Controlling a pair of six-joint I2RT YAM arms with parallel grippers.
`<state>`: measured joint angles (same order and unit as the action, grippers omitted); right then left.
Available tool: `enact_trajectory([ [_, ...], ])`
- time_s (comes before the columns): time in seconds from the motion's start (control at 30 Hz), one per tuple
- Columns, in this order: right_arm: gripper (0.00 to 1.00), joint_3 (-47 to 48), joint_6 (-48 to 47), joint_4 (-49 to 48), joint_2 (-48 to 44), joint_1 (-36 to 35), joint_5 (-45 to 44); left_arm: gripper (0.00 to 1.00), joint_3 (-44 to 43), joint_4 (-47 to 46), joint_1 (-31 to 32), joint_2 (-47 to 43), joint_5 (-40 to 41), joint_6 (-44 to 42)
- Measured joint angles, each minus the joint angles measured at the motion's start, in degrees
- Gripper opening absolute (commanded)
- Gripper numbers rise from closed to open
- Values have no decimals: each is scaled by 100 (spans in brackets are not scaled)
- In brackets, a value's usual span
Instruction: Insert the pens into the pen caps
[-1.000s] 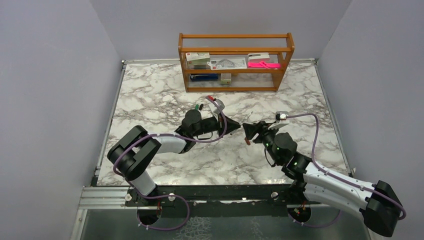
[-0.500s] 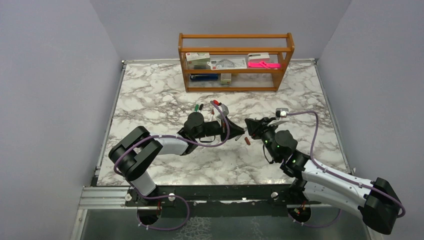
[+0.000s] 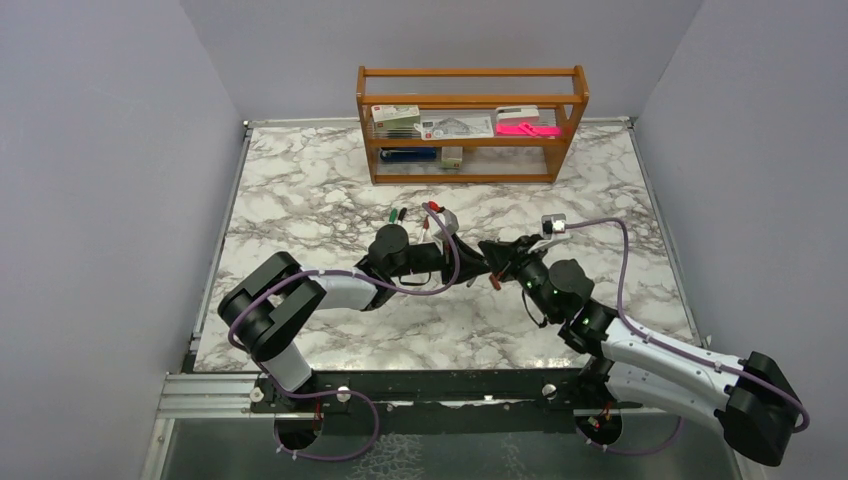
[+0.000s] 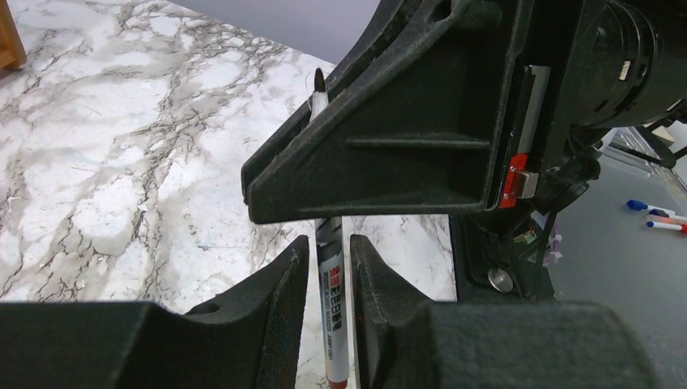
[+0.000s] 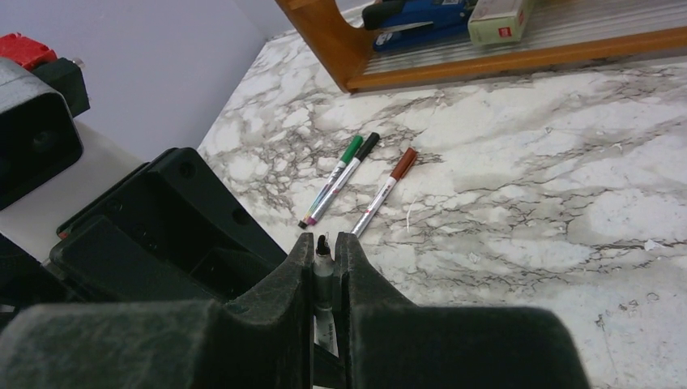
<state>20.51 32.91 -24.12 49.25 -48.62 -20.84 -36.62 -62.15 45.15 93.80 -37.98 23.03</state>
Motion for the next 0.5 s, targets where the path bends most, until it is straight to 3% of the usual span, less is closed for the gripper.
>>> enact_trajectory([
  [0.23, 1, 0, 48, -96, 76, 0, 367, 20, -33, -11, 33, 48, -24, 4],
  [0.3, 1, 0, 46, -111, 70, 0, 411, 15, -57, -35, 37, 87, -35, 24],
  [0.4, 1, 2, 17, -92, 17, 11, 428, 0, -83, -44, 37, 107, -63, 70],
  [0.5, 1, 0, -22, -70, -90, 26, 437, 0, -140, -81, 37, 122, -92, 105],
])
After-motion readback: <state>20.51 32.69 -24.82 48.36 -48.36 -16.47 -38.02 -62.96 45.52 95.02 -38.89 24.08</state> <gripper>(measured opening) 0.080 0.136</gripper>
